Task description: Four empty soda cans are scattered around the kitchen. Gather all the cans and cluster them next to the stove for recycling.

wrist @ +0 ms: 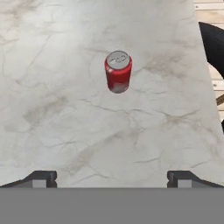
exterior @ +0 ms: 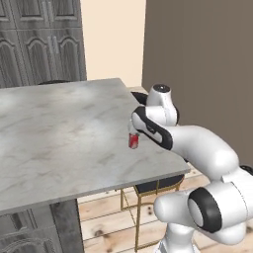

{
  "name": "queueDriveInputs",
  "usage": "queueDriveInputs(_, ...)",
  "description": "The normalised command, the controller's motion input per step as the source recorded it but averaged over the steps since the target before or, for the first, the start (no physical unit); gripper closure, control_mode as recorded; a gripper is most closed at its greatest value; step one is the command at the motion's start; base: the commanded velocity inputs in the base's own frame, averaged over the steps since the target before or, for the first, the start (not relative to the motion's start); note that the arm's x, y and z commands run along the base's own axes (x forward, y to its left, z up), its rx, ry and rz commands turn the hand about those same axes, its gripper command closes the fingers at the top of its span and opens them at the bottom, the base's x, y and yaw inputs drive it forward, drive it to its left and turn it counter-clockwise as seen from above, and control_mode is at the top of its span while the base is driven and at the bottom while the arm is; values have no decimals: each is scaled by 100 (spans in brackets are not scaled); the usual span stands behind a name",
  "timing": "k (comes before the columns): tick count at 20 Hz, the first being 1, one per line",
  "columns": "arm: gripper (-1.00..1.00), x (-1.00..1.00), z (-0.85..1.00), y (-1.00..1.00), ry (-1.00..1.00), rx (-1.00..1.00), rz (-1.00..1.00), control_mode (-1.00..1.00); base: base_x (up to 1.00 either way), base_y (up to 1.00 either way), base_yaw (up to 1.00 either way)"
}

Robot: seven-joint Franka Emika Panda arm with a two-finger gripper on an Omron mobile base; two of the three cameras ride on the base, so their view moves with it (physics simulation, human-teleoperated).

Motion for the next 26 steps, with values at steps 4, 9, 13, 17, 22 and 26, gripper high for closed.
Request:
queueDriveInputs(4, -100, 20, -15, 0, 0, 0, 0, -100, 0, 0, 0)
queueDriveInputs(9, -100, 16, -10, 0, 0, 0, 0, -100, 0, 0, 0)
queueDriveInputs(13, -100, 19, -14, 0, 0, 0, 0, -100, 0, 0, 0)
queueDriveInputs(17, -100, 19, -16, 0, 0, 0, 0, -100, 0, 0, 0)
queueDriveInputs(22, -100, 21, -14, 0, 0, 0, 0, -100, 0, 0, 0)
queueDriveInputs(26, -100, 19, -13, 0, 0, 0, 0, -100, 0, 0, 0)
